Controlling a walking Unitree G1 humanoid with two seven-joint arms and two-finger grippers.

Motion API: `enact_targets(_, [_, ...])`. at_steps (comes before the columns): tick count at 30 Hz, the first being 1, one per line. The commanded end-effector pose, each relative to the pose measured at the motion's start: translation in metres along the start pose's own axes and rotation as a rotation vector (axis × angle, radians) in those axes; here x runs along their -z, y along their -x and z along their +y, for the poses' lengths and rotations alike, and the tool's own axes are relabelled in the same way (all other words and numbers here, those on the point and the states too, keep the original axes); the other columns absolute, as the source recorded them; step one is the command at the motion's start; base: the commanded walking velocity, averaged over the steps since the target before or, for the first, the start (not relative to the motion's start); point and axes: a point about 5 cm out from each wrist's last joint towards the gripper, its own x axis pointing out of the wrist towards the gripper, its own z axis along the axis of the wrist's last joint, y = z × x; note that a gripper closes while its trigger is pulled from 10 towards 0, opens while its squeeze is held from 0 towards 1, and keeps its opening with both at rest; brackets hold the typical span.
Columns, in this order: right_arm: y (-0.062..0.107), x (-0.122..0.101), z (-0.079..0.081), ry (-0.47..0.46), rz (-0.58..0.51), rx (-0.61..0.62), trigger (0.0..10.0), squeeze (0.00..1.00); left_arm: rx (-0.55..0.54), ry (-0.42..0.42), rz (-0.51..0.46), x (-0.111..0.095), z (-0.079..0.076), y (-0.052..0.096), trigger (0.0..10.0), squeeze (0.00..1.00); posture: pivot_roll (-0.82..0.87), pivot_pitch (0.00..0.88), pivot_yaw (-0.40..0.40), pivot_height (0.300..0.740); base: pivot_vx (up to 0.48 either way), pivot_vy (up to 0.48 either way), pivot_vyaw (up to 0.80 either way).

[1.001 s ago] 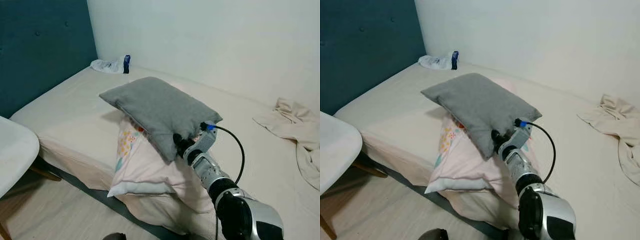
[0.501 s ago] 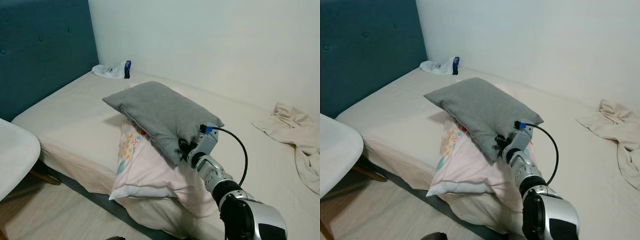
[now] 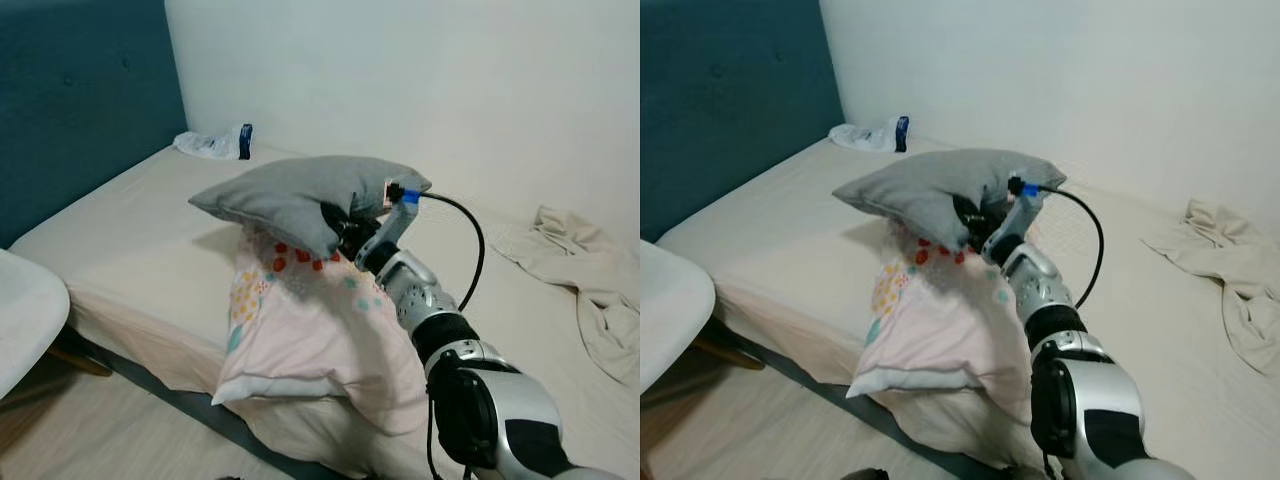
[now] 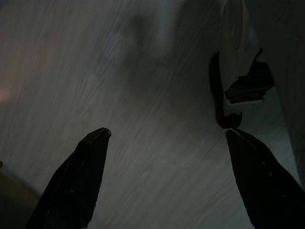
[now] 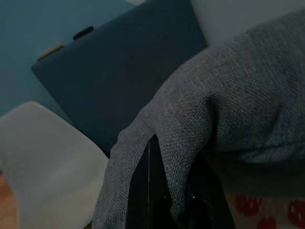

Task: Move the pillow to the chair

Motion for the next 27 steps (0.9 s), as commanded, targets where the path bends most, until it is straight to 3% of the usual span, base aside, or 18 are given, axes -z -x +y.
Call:
enact_targets(1, [-0.007,-0.029,0.008,0.048,-0.095,-0.074,0.0,0.0,0.014,0.013,0.023,0.003,-0.008,0.0,10.0,0.0,0.16,0.0,-0.088,0.65,0.0,0.0,0.0])
enact_targets(10, [-0.004,-0.023,0.011,0.049,-0.091,-0.118,0.0,0.0,0.014,0.02,0.026,0.001,-0.01,-0.001,10.0,0.0,0.16,0.0,-0.106,0.67,0.0,0.0,0.0])
enact_targets(21, [-0.01,-0.03,0.029,0.031,-0.127,-0.225,0.0,0.0,0.007,0.008,0.027,-0.002,-0.009,-0.002,10.0,0.0,0.15,0.0,-0.107,0.7,0.0,0.0,0.0])
enact_targets(26, [-0.013,-0.021,0.04,0.012,-0.106,-0.274,0.0,0.0,-0.001,0.003,0.029,-0.002,-0.008,-0.002,10.0,0.0,0.15,0.0,-0.111,0.715,0.0,0.0,0.0])
enact_targets(27, [-0.013,-0.009,0.045,0.002,-0.071,-0.289,0.0,0.0,-0.004,0.002,0.033,-0.001,-0.008,-0.002,10.0,0.0,0.15,0.0,-0.112,0.72,0.0,0.0,0.0])
